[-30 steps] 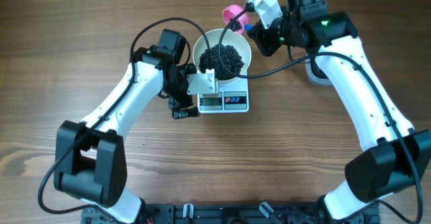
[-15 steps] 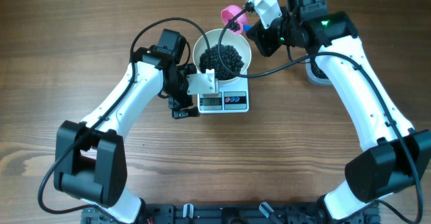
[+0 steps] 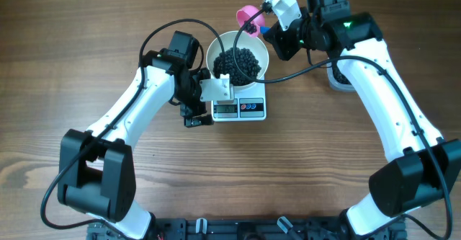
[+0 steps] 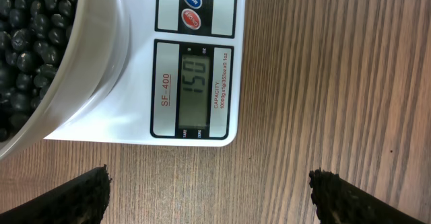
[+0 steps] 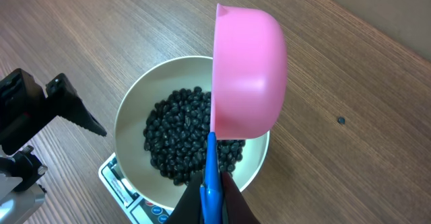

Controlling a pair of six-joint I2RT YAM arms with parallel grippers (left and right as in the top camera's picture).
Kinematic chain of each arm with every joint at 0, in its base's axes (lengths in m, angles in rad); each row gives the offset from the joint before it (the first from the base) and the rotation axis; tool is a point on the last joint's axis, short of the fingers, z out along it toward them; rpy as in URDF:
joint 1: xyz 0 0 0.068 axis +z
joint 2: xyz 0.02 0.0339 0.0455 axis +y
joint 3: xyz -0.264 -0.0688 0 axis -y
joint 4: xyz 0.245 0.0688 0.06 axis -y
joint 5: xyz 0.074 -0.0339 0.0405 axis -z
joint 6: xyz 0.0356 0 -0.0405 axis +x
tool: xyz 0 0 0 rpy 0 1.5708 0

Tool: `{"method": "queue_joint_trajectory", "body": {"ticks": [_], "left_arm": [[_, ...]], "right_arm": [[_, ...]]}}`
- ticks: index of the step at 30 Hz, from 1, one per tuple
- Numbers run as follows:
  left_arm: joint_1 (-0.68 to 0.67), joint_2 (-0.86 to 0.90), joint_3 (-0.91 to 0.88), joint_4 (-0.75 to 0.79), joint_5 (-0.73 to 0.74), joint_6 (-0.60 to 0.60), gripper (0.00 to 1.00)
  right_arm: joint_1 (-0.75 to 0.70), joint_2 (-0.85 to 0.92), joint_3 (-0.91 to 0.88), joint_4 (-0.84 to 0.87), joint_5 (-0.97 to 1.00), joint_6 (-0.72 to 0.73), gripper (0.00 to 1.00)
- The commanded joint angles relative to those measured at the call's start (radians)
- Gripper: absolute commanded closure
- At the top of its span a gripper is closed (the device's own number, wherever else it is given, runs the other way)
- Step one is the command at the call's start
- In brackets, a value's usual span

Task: Scoop item into bowl and weigh 150g on scale
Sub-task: 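Hold the scoop tilted over the bowl, trickling beans in slowly, then carry the scoop back and lower it into the bean tub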

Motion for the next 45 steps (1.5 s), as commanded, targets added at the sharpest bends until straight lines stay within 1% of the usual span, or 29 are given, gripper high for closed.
{"method": "queue_joint_trajectory", "body": {"ticks": [1,11,13,14,17,19,21,24,28,33,36,41,45], "left_arm": [[-0.001,0.006,-0.001,0.000,0.020,0.000,0.00],[-0.001,0.006,-0.001,0.000,0.020,0.000,0.00],[-0.001,0.006,-0.001,0.000,0.020,0.000,0.00],[-0.001,0.006,-0.001,0.000,0.020,0.000,0.00],[-0.001,0.006,-0.001,0.000,0.020,0.000,0.00],[-0.001,0.006,-0.001,0.000,0.020,0.000,0.00],[-0.001,0.006,-0.001,0.000,0.020,0.000,0.00],[-0.001,0.006,-0.001,0.000,0.020,0.000,0.00],[-0.001,0.006,-0.001,0.000,0.020,0.000,0.00],[-0.001,0.006,-0.001,0.000,0.020,0.000,0.00],[-0.001,0.006,-0.001,0.000,0.020,0.000,0.00],[-0.001,0.006,-0.001,0.000,0.020,0.000,0.00],[-0.001,0.006,-0.001,0.000,0.020,0.000,0.00]], "right_arm": [[0.004,-0.001,0.015,0.007,0.005,0.016,0.95],[0.004,-0.001,0.015,0.016,0.004,0.026,0.96],[-0.007,-0.001,0.015,0.022,-0.011,0.082,0.96],[-0.020,-0.001,0.015,0.024,-0.052,0.111,0.96],[-0.098,-0.001,0.015,0.024,-0.187,0.219,0.96],[-0.148,-0.001,0.015,0.023,-0.261,0.253,0.96],[-0.230,-0.001,0.015,-0.008,-0.332,0.254,0.96],[-0.330,-0.001,0.014,-0.101,-0.359,0.252,0.96],[-0.434,-0.001,0.014,-0.170,-0.441,0.252,0.96],[-0.578,0.000,0.008,-0.312,-0.439,0.250,0.96],[-0.657,0.004,0.006,-0.392,-0.373,0.250,0.96],[-0.699,0.004,-0.051,-0.403,-0.287,0.249,0.96],[-0.699,0.004,-0.164,-0.349,-0.277,0.249,0.96]]}}
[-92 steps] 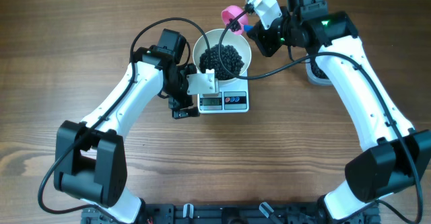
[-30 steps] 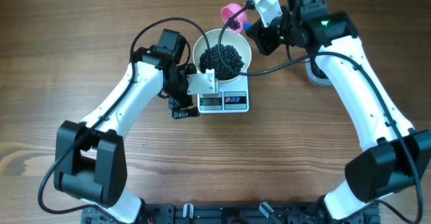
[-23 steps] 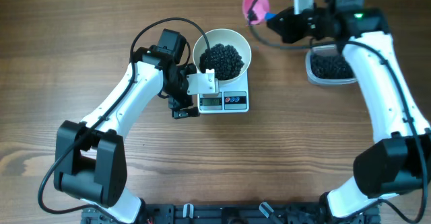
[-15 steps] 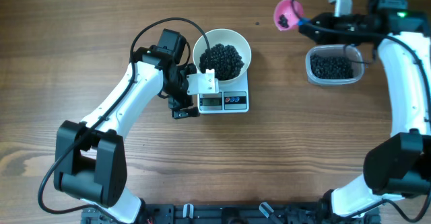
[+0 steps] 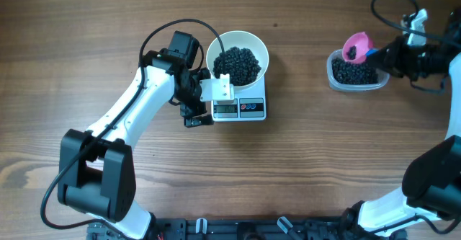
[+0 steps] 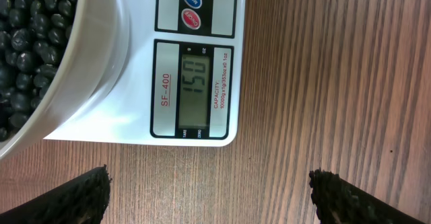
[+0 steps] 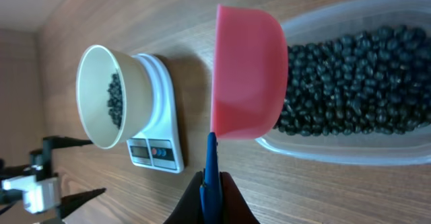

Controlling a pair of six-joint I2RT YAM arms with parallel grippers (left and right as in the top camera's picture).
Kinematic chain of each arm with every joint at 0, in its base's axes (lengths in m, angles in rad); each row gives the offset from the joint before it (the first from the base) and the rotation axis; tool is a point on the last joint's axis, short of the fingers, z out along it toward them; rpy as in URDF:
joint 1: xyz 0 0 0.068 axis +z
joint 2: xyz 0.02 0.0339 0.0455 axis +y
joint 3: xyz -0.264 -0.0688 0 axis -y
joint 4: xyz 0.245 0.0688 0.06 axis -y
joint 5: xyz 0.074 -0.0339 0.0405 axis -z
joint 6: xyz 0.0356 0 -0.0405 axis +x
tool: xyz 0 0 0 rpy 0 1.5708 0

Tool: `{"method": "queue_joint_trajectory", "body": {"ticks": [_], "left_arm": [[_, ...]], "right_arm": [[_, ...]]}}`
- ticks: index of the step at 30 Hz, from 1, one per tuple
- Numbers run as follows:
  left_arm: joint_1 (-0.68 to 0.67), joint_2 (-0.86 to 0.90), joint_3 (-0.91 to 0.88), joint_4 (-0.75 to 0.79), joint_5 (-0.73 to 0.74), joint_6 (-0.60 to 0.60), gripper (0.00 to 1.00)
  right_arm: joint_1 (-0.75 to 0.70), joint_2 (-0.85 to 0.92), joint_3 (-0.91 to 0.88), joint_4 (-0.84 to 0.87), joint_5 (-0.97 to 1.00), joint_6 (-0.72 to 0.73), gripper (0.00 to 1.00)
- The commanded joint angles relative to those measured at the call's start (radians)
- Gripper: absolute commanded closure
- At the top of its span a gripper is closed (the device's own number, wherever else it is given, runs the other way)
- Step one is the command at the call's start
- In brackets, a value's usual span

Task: Scoop item into bowl and weigh 150g on scale
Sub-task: 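Carry the scoop back and lower it into the bean tub, then set the scoop down in the tub and open the right gripper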

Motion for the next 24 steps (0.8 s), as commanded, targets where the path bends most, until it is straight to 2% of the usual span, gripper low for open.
{"method": "queue_joint_trajectory", "body": {"ticks": [1,4,8,9,10,11,12,18,24], "left_arm": [[-0.001,0.006,-0.001,0.000,0.020,0.000,0.00],[-0.001,0.006,-0.001,0.000,0.020,0.000,0.00],[-0.001,0.006,-0.001,0.000,0.020,0.000,0.00],[-0.001,0.006,-0.001,0.000,0.020,0.001,0.00],[-0.001,0.006,-0.001,0.000,0.020,0.000,0.00],[-0.001,0.006,-0.001,0.000,0.020,0.000,0.00],[-0.001,0.006,-0.001,0.000,0.020,0.000,0.00],[-0.001,0.006,-0.001,0.000,0.020,0.000,0.00],[-0.001,0.006,-0.001,0.000,0.020,0.000,0.00]], "right_arm": [[-0.003,0.004,-0.094,0.049,0.014,0.002,0.95],[-0.003,0.004,-0.205,0.143,0.014,0.004,0.96],[-0.003,0.004,-0.327,0.295,0.015,0.082,0.96],[-0.003,0.004,-0.337,0.317,0.014,0.091,0.87],[-0.003,0.004,-0.336,0.322,0.015,0.090,0.71],[-0.003,0.004,-0.336,0.328,0.014,0.091,0.11],[-0.004,0.004,-0.332,0.335,0.014,0.126,0.00],[-0.027,0.004,-0.298,0.372,0.014,0.252,0.00],[-0.132,0.002,-0.192,0.417,0.014,0.364,0.00]]}}
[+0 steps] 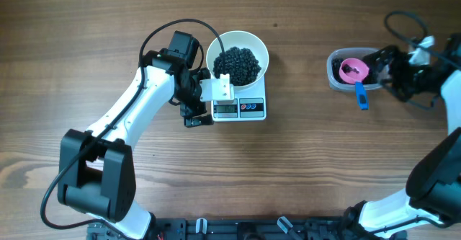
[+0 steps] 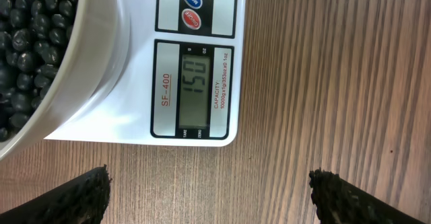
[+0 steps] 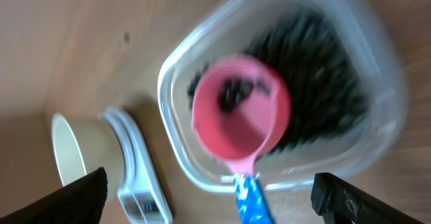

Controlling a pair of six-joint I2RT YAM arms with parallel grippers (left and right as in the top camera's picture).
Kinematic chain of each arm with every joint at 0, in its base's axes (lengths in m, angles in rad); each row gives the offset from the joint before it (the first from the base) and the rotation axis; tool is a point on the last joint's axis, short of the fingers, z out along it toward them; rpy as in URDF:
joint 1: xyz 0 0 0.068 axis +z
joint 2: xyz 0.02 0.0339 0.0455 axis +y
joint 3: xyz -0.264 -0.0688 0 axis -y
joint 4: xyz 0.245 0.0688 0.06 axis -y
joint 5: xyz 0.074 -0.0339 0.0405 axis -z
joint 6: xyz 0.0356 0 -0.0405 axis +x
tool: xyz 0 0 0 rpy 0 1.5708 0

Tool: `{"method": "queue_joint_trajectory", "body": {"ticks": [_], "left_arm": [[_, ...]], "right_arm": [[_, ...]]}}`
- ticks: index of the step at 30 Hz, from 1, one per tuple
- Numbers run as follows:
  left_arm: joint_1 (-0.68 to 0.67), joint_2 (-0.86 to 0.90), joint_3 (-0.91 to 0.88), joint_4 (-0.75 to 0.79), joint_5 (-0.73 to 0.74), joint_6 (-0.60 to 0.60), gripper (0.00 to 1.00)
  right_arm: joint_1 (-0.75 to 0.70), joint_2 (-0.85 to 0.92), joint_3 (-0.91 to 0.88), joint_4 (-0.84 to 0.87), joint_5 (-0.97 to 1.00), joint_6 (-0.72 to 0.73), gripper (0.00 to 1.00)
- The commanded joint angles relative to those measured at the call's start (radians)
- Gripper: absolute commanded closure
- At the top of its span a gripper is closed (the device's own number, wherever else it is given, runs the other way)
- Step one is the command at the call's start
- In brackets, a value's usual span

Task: Scoop item into bowl and weigh 150g on scale
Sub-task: 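Set the scoop down in the tub and open the right gripper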

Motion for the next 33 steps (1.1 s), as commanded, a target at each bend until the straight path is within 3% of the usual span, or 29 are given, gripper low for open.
{"method": "queue_joint_trajectory", "body": {"ticks": [1,4,7,18,21,25,28,33], "left_arm": [[-0.001,0.006,-0.001,0.000,0.020,0.000,0.00],[-0.001,0.006,-0.001,0.000,0.020,0.000,0.00],[-0.001,0.006,-0.001,0.000,0.020,0.000,0.00],[-0.001,0.006,-0.001,0.000,0.020,0.000,0.00],[-0.001,0.006,-0.001,0.000,0.020,0.000,0.00],[-0.001,0.006,-0.001,0.000,0.020,0.000,0.00],[-0.001,0.006,-0.001,0.000,0.020,0.000,0.00],[-0.001,0.006,-0.001,0.000,0.020,0.000,0.00]], "right_arm": [[-0.041,0.008,0.079,0.055,0.007,0.100,0.00],[-0.040,0.006,0.089,0.136,-0.149,0.233,0.00],[0.009,0.006,0.089,0.106,-0.324,0.235,0.00],[0.323,0.006,0.089,-0.185,-0.282,0.279,0.00],[0.340,0.006,0.089,-0.344,-0.032,0.280,0.00],[0.328,0.006,0.089,-0.473,0.533,0.277,0.00],[0.321,0.006,0.089,-0.408,0.728,0.276,0.00],[0.321,0.006,0.089,-0.159,0.774,0.277,0.00]]}}
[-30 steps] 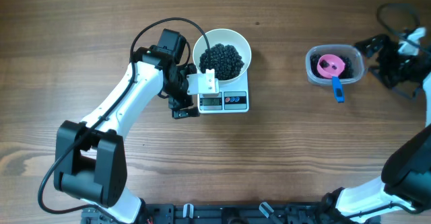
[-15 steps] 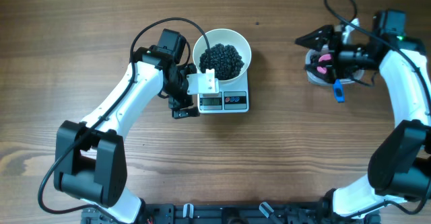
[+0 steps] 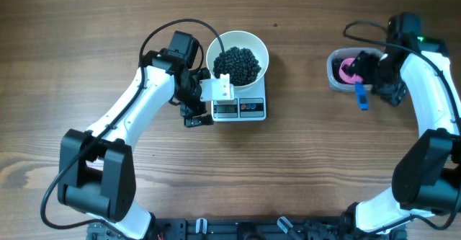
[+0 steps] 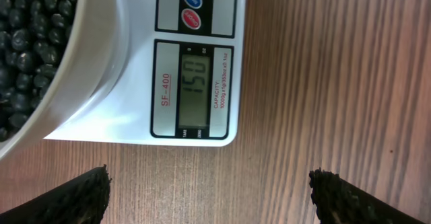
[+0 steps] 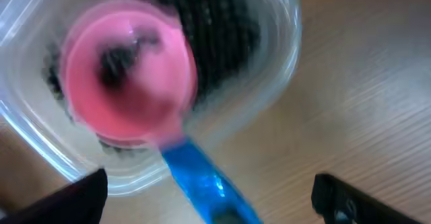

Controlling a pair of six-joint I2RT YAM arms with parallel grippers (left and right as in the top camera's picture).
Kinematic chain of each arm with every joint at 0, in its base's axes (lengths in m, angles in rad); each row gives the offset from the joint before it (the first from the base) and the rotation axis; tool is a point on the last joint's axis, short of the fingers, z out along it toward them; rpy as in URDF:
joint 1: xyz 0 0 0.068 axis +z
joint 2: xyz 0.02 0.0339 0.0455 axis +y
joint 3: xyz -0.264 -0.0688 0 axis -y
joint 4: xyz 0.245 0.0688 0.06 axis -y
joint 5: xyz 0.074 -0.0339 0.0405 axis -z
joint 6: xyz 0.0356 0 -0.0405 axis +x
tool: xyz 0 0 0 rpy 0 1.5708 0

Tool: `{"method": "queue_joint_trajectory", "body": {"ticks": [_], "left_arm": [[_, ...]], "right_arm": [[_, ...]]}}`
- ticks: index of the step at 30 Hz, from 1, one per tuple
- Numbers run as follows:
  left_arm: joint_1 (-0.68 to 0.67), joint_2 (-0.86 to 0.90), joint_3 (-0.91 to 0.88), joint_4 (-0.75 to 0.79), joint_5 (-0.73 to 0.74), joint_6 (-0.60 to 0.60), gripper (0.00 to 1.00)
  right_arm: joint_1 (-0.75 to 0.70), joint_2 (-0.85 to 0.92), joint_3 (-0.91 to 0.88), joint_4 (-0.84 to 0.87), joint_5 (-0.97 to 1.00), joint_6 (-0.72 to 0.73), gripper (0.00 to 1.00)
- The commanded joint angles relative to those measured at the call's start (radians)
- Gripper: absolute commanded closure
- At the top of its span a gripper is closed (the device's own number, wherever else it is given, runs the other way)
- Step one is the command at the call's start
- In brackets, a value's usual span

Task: Scoop item into bowl and weigh 150g on scale
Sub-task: 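Set the scoop down in the tub and open the right gripper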

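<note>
A cream bowl [image 3: 238,58] of black beans sits on the white scale [image 3: 240,109], whose display [image 4: 194,93] reads 150. My left gripper [image 4: 209,194] stands open over bare wood just in front of the scale. The pink scoop [image 3: 350,69] with its blue handle [image 5: 202,180] lies in the clear tub [image 3: 337,78] of black beans at the right, handle hanging over the rim. My right gripper [image 5: 210,196] is open above it, the handle loose between its fingers.
The wooden table [image 3: 302,168] stretches around both arms. Black cables loop over the left arm [image 3: 137,110] and near the right arm [image 3: 425,81]. The scale's round buttons [image 4: 190,7] lie beside the display.
My right gripper has swung round above the tub, so the scoop now looks closer in its view. The scoop still lies in the tub. The left gripper and the scale reading are unchanged.
My right gripper held the pink scoop tipped over the bowl, the scale reading 150. Then it held the scoop over the tub of beans. Then it was open with the scoop resting in the tub, as now. The left gripper stayed open by the scale.
</note>
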Motion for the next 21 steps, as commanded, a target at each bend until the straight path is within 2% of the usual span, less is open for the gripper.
{"method": "queue_joint_trajectory", "body": {"ticks": [1,4,6,8,13,16,18,21], "left_arm": [[-0.001,0.006,-0.001,0.000,0.020,0.000,0.00],[-0.001,0.006,-0.001,0.000,0.020,0.000,0.00],[-0.001,0.006,-0.001,0.000,0.020,0.000,0.00],[-0.001,0.006,-0.001,0.000,0.020,0.000,0.00],[-0.001,0.006,-0.001,0.000,0.020,0.000,0.00],[-0.001,0.006,-0.001,0.000,0.020,0.000,0.00],[-0.001,0.006,-0.001,0.000,0.020,0.000,0.00],[-0.001,0.006,-0.001,0.000,0.020,0.000,0.00]], "right_arm": [[-0.002,0.006,0.009,0.054,0.015,0.000,0.00],[-0.002,0.006,0.009,0.147,-0.239,0.004,0.00],[0.000,0.006,0.009,0.290,-0.510,0.004,0.00],[0.017,0.006,0.009,0.291,-0.599,0.070,0.00],[0.080,0.006,-0.045,0.098,-0.499,0.078,0.00],[0.069,0.006,-0.046,-0.074,-0.261,0.054,0.00],[0.049,0.006,-0.046,-0.071,-0.167,-0.002,0.00],[0.014,0.006,-0.046,-0.006,-0.077,-0.004,0.01]]}}
